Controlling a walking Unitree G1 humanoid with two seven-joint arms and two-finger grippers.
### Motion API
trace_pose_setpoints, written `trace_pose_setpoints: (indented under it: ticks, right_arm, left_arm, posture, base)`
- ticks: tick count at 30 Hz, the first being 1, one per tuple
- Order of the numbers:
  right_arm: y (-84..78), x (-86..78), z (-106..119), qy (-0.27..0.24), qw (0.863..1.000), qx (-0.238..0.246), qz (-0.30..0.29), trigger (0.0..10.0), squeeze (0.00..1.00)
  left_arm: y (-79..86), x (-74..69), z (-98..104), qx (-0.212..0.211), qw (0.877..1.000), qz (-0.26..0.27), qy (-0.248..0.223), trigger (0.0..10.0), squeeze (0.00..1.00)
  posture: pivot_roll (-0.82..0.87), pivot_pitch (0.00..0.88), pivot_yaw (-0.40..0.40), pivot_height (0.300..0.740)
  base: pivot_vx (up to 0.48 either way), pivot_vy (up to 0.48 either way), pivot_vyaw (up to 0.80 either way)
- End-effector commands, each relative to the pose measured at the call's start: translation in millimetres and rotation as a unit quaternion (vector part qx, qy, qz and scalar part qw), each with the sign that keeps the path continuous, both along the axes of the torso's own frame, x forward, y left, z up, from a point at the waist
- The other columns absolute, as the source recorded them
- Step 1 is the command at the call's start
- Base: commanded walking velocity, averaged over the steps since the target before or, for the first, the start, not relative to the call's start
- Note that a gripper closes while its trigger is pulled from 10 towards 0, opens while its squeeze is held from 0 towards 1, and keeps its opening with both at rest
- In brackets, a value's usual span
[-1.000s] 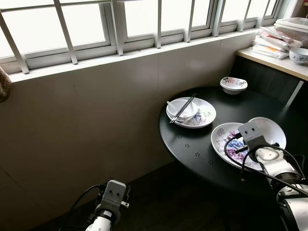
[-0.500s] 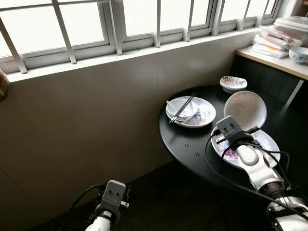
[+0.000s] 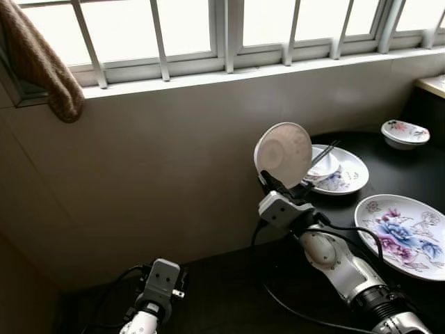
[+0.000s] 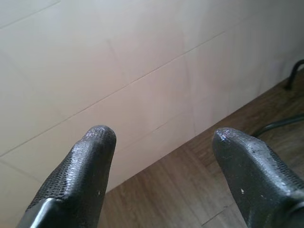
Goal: Kitchen organization
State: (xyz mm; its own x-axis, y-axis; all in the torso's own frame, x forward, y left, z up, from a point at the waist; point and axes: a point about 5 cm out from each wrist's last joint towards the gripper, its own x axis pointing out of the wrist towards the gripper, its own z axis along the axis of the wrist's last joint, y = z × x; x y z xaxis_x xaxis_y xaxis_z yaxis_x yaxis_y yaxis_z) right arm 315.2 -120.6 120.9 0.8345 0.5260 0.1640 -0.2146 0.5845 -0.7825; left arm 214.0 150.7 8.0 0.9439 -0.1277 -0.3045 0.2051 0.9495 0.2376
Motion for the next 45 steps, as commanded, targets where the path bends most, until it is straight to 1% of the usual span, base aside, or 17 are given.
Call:
trace_pose_setpoints:
  ticks: [1,2,3,5,6,7,8,10,12,15,19,22,31,35,45]
  right_arm:
    - [7.8,-7.2,-11.0,0.032,0.999,0.0,0.025,7.0,0.0]
    - [9.1,-9.6,-15.2,0.044,0.999,0.002,0.028,7.0,0.0]
    - [10.6,-13.0,-20.7,0.055,0.998,0.001,0.032,5.3,0.0]
    - [11.4,-15.4,-24.2,0.062,0.997,-0.001,0.035,5.3,0.0]
    - [14.0,-23.7,-34.7,0.076,0.996,-0.012,0.043,8.3,0.0]
    - [14.0,-23.7,-34.7,0.076,0.996,-0.012,0.043,8.3,0.0]
    - [15.8,-30.0,-42.1,0.087,0.995,-0.019,0.048,10.0,0.0]
    - [16.3,-31.7,-44.0,0.092,0.994,-0.02,0.05,10.0,0.0]
    - [15.7,-35.5,-53.2,0.116,0.992,-0.026,0.048,10.0,0.0]
    - [10.8,-39.7,-65.9,0.152,0.987,-0.034,0.033,10.0,0.0]
    - [5.0,-46.9,-75.8,0.174,0.984,-0.038,0.023,10.0,0.0]
    - [3.4,-50.2,-79.2,0.179,0.983,-0.041,0.019,10.0,0.0]
    - [2.9,-51.3,-82.6,0.188,0.981,-0.045,0.008,10.0,0.0]
    - [0.8,-53.0,-88.9,0.199,0.979,-0.048,-0.003,10.0,0.0]
    - [0.1,-52.1,-92.9,0.214,0.976,-0.039,-0.012,10.0,0.0]
  left_arm:
    - [1.9,1.6,0.6,-0.001,1.0,0.003,-0.003,10.0,0.0]
    - [2.0,1.6,0.6,-0.001,1.0,0.003,-0.003,10.0,0.0]
    - [1.8,1.6,0.7,-0.001,1.0,0.003,-0.004,10.0,0.0]
    - [1.7,1.6,0.9,-0.001,1.0,0.003,-0.004,10.0,0.0]
    - [1.5,1.5,1.2,-0.001,1.0,0.004,-0.005,10.0,0.0]
    - [1.5,1.5,1.2,-0.001,1.0,0.004,-0.005,10.0,0.0]
    - [1.2,1.3,1.3,-0.002,1.0,0.005,-0.006,10.0,0.0]
    - [1.1,1.2,1.3,-0.002,1.0,0.005,-0.006,10.0,0.0]
    - [0.6,1.0,1.2,-0.003,1.0,0.005,-0.006,10.0,0.0]
    - [-0.3,0.4,1.2,-0.004,1.0,0.005,-0.006,10.0,0.0]
    - [-0.7,0.1,1.3,-0.006,1.0,0.005,-0.006,10.0,0.0]
    - [-0.7,-0.2,1.3,-0.007,1.0,0.005,-0.007,10.0,0.0]
    - [-0.4,0.2,1.2,-0.008,1.0,0.005,-0.006,10.0,0.0]
    - [-0.2,0.3,1.2,-0.008,1.0,0.005,-0.006,10.0,0.0]
    - [-0.4,0.6,1.2,-0.009,1.0,0.007,-0.009,10.0,0.0]
  posture:
    - [-0.02,0.0,0.019,0.74]
    - [-0.02,0.0,0.019,0.74]
    - [-0.02,0.0,0.018,0.74]
    - [-0.02,0.0,0.017,0.74]
    - [-0.02,0.0,0.014,0.74]
    - [-0.02,0.0,0.014,0.74]
    - [-0.02,0.0,0.013,0.74]
    - [-0.02,0.0,0.013,0.74]
    - [-0.02,0.0,0.011,0.74]
    - [-0.02,0.0,0.008,0.74]
    - [-0.02,0.0,0.007,0.74]
    - [-0.03,0.0,0.007,0.74]
    - [-0.03,0.0,0.009,0.74]
    - [-0.02,0.0,0.008,0.74]
    - [-0.02,0.0,0.002,0.74]
  base:
    - [0.0,0.0,0.8]
    - [0.0,0.0,0.8]
    - [0.0,0.0,0.8]
    - [0.0,0.0,0.8]
    - [0.0,0.0,0.8]
    - [0.0,0.0,0.8]
    - [0.0,0.0,0.8]
    - [0.0,0.0,0.8]
    - [0.0,0.0,0.8]
    - [0.0,0.0,0.8]
    - [0.0,0.0,0.8]
    - [0.0,0.0,0.8]
    - [0.0,0.0,0.8]
    - [0.0,0.0,0.8]
    - [0.0,0.0,0.8]
